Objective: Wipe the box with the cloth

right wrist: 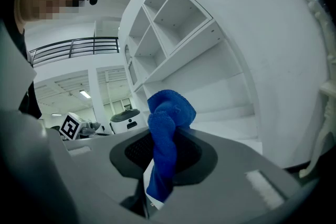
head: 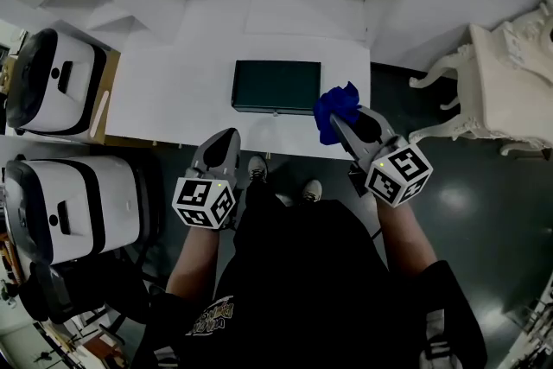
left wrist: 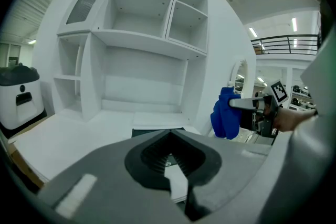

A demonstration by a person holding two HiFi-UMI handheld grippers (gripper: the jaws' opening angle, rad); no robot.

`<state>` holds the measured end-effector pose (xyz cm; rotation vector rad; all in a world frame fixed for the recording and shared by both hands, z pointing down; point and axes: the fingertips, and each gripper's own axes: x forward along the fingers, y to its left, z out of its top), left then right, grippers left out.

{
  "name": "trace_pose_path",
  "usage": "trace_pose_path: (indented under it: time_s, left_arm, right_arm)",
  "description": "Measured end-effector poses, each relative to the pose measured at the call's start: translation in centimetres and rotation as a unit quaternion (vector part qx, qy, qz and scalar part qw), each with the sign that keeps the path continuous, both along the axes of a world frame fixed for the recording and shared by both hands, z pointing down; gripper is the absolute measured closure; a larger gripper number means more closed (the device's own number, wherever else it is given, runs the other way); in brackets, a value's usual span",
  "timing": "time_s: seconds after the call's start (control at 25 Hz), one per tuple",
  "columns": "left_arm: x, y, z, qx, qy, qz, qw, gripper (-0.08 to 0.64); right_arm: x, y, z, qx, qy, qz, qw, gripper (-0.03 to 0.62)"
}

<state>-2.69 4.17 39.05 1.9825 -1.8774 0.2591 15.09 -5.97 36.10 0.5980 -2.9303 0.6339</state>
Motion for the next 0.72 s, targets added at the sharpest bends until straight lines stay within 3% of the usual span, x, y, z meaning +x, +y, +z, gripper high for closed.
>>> trace_pose_path:
  time_s: [0.32, 0.72]
  left_arm:
    - [-0.1, -2.7, 0.6, 0.004, -0.003, 0.049, 0.9988, 0.56]
    - [-5.0, -5.2, 3.0, -0.023, 0.018, 0.078, 0.9965, 0.558]
  right_arm:
    - [0.4, -0.5, 0.6, 0.002, 0.006, 0.043, 0.999, 0.491]
    - [-3.6, -2.1, 0.4, 0.003, 0.022, 0.083, 0.996, 0.491]
